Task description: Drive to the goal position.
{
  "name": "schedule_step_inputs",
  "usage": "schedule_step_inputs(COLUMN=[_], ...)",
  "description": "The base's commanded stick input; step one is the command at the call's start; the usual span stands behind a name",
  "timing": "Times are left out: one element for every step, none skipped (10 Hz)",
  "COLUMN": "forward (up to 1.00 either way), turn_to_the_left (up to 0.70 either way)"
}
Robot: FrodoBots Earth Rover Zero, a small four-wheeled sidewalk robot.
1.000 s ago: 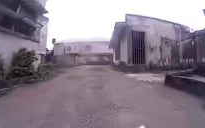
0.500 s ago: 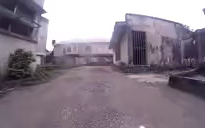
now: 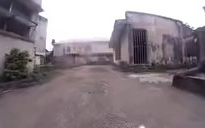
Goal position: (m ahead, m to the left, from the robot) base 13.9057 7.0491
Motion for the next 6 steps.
schedule_step_inputs(forward=[0.30,0.30,0.30,0.30,0.30,0.30], turn_to_the_left=[0.00,0.00,0.00,0.00,0.00,0.00])
